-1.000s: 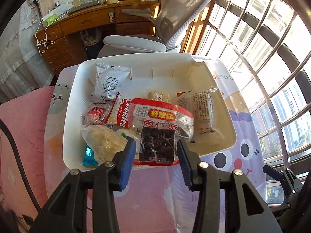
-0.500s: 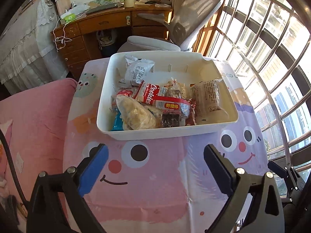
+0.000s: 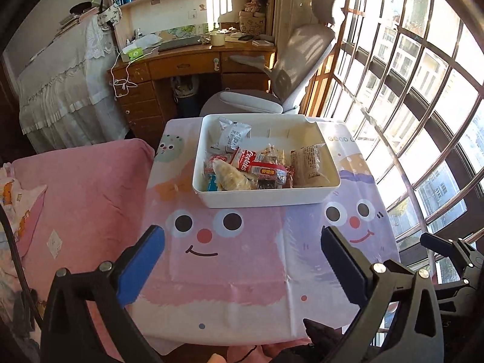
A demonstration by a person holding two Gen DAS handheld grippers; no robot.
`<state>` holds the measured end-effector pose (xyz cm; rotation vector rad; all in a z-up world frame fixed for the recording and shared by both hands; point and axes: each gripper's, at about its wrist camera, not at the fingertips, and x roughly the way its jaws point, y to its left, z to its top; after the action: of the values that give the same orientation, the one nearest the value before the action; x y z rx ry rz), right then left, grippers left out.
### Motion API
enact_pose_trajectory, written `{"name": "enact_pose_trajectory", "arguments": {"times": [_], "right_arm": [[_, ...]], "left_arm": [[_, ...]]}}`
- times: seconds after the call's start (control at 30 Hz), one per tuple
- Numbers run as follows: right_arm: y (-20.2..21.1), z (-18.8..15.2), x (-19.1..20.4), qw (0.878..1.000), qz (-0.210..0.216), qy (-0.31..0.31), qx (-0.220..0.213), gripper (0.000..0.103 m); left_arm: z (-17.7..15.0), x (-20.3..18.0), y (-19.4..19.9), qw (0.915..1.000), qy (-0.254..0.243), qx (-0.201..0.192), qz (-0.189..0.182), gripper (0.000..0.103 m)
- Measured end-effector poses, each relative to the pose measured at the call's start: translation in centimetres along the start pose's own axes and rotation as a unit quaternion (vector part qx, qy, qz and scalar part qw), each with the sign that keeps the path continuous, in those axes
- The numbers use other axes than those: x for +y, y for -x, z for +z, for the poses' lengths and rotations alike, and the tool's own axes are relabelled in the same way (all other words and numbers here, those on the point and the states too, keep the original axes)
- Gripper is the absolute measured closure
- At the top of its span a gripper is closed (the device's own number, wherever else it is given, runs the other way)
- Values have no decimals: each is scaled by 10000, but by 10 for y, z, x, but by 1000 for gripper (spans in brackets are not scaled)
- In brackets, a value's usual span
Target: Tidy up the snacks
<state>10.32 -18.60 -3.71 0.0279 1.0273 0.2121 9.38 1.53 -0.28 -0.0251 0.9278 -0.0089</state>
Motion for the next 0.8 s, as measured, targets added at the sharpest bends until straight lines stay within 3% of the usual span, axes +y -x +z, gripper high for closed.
{"name": "enact_pose_trajectory", "arguments": {"times": [0.2,0.33,0.57,0.8], "right_arm": [[40,3,8,10000,19,-89,-33,2],[59,-7,18,9992,-80,28,-401,2],[61,-13,23,9982,-274,30,-529,1],[52,-12,18,9988,-283,-182,-356,0]], "left_arm": [[-1,-10,30,9995,239,-144,157,0],[-12,-16,35,9992,297,-144,206,0],[-19,-12,37,9983,437,-266,292,0],[-19,-13,36,9989,308,-287,222,0]]}}
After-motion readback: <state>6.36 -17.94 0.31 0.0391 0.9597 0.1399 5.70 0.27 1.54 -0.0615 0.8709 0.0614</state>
